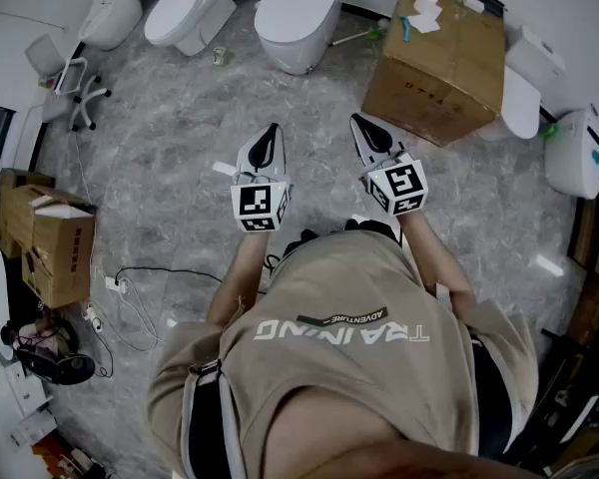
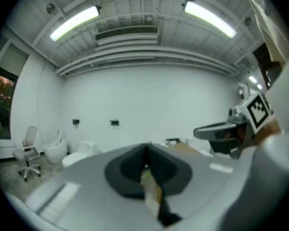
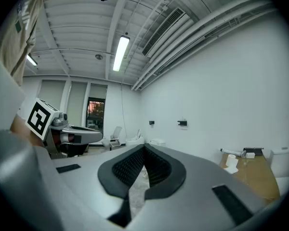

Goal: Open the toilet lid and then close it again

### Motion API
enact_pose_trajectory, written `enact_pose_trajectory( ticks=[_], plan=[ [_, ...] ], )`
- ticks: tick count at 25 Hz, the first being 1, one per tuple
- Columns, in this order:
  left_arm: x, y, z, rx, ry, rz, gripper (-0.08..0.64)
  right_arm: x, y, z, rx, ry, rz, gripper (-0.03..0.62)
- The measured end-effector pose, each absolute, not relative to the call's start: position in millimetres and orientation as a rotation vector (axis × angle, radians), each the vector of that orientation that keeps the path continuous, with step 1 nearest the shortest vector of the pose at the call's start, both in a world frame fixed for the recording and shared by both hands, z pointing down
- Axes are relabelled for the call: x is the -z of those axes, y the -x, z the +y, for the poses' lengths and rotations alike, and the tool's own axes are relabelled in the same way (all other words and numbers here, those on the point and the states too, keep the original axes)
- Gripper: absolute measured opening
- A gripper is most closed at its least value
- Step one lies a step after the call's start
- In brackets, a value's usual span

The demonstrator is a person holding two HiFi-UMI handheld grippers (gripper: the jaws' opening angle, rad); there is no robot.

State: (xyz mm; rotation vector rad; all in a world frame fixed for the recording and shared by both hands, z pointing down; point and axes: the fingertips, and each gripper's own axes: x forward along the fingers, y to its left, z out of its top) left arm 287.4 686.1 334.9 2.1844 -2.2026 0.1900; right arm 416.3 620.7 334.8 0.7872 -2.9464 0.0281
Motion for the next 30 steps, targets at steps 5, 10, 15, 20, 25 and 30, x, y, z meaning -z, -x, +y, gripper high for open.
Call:
enact_pose_trajectory(
  ticks=[5, 10, 15, 20, 25, 30],
  plan=[
    [-331.8, -274.3, 669.1, -0.173, -2.192, -2.219, 0.003, -336.4, -406.1, 605.6, -0.014, -0.797, -2.953, 0.013],
    [-327.3, -256.0, 671.8, -0.175, -2.19, -2.242, 0.003, -338.5, -388.2, 609.0, -0.033, -0.747, -2.965, 0.012],
    [-337.4, -236.6, 679.3, -0.153, -2.164, -2.231, 0.003, -349.6, -369.0, 616.0, -0.043, -0.714, -2.929, 0.014],
    [-364.4, -231.5, 669.3, -0.145, -2.107, -2.215, 0.003, -377.2, -364.9, 603.8, -0.08, -0.689, -2.883, 0.014],
    [-372.3, -213.2, 637.5, -0.171, -2.057, -2.24, 0.003, -393.1, -346.7, 562.3, -0.111, -0.66, -2.885, 0.014],
    [-362.9, -185.0, 596.0, -0.241, -2.032, -2.245, 0.003, -400.3, -313.2, 518.1, -0.152, -0.578, -2.889, 0.014]
  ],
)
